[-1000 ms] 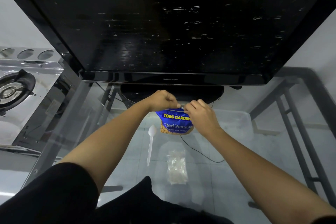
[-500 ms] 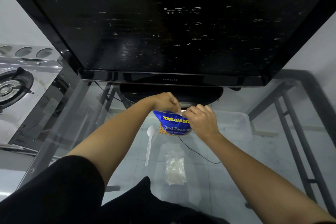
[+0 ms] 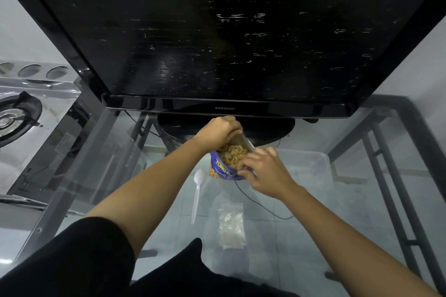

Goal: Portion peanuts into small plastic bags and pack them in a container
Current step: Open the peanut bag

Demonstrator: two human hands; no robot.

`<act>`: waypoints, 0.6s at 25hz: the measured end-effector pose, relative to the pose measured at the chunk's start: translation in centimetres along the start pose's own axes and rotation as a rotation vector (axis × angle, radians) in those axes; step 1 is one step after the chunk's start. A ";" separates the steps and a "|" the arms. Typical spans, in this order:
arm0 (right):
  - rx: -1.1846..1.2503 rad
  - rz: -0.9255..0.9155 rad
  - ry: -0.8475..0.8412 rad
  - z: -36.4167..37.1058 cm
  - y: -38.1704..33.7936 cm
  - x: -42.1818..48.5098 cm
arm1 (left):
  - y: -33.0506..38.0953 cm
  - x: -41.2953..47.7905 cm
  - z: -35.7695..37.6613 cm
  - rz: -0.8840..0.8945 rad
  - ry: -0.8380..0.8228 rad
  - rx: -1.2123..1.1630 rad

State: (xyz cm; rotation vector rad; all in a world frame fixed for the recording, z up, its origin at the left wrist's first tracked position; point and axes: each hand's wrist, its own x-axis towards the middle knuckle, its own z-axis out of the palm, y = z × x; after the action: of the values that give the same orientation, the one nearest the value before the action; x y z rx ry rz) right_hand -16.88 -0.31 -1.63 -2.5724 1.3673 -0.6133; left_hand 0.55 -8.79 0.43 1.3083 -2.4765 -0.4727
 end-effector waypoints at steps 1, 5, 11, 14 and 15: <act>0.022 -0.005 -0.056 -0.3 -0.1 -0.1 | 0.0 -0.1 0.1 0.007 0.034 -0.027; 0.096 0.150 -0.079 -1.0 -0.2 0.2 | -0.2 -1.4 -0.5 -0.025 0.015 -0.140; 0.345 0.432 -0.141 -1.1 0.4 1.5 | -0.4 -3.4 -2.1 -0.368 -0.210 -0.200; 0.375 0.493 -0.159 -1.5 0.8 1.6 | -0.2 -3.7 -2.2 -0.388 -0.237 -0.228; 0.382 0.501 -0.166 -1.6 0.8 1.5 | -0.2 -3.8 -2.3 -0.394 -0.256 -0.241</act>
State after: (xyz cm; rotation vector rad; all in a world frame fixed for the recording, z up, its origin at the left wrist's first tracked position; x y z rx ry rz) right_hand -17.45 -1.89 0.00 -1.8457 1.5722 -0.4971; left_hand 3.67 -6.06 1.97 1.7239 -2.2511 -1.0554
